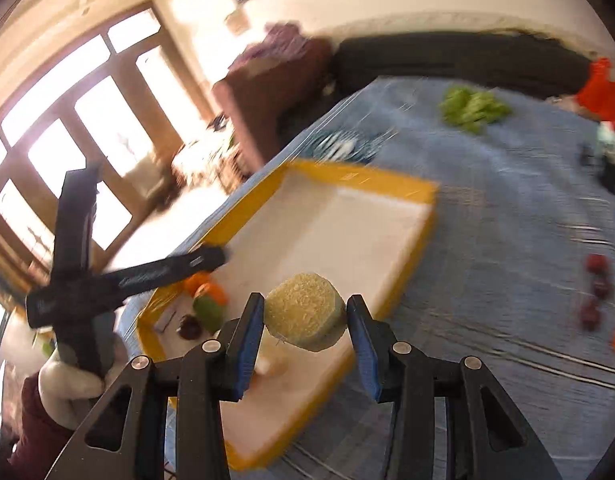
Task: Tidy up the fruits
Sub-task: 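Carry the plum and bun into the yellow tray and open both grippers, then grasp a mandarin orange with the right gripper while the left gripper approaches the plums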
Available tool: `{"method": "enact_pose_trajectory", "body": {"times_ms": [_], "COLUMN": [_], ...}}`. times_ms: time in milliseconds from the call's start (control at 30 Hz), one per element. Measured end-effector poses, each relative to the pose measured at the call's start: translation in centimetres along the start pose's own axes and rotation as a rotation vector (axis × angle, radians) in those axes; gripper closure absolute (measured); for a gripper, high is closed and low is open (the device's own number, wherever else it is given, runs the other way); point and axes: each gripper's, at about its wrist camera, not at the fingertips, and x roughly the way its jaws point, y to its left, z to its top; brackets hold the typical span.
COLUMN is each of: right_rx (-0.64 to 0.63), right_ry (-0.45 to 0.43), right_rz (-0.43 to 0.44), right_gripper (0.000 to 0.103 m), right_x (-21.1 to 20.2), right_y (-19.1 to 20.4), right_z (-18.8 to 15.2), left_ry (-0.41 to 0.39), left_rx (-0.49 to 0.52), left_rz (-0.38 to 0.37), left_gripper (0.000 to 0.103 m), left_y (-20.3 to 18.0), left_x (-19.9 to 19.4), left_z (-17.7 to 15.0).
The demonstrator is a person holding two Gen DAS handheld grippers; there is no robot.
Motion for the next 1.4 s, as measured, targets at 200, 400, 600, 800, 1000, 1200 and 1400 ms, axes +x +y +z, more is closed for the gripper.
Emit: {"method": "enact_pose_trajectory", "body": {"times_ms": [200,400,600,800,1000,1200,1400], "right_rx": [-0.041,-0.061,-0.085,-0.067,-0.064,-0.051,-0.005], "right_ry": [0.116,0.156,0.152,0.106,0.073,0.052,0.009], "right_rz": [-0.064,-0.096,-0.107,-0.092,-0.107,-0.145,-0.274], "right_gripper": [0.056,0.056,0.052,0.045,0.041,0.039,0.026], "right_x": [6.1,8.2,8.5,6.4,3.1,-0.3,-5.4], "right_y": [1.3,1.6,2.3,1.8,0.8,-0.9,-5.7], "right_z": [-0.1,-0.6,-0.6,-0.4,-1.2,-2.9,-4.8], "left_ry": [0.067,0.076,0.034,-0.061,-0.15,-0.306,-0.296], "left_rx": [-0.05,-0.073,-0.07,-0.055,-0.046,-0.04,-0.012], "left_rz": [0.017,0.025,0.017,0.016,-0.014,-0.011,0.014], "left_gripper": [0.074,0.074,0.057,0.036,0.022,0.022,0.022], "left_y": [1.6,2.7,2.5,1.0,-1.1,-3.5,-6.6], "left_x": [2.7,3.3,1.8,-2.1,-6.4,-10.9,-10.8], "left_z": [0.3,0.1,0.2,-0.8,-3.2,-7.4,-9.4]}}
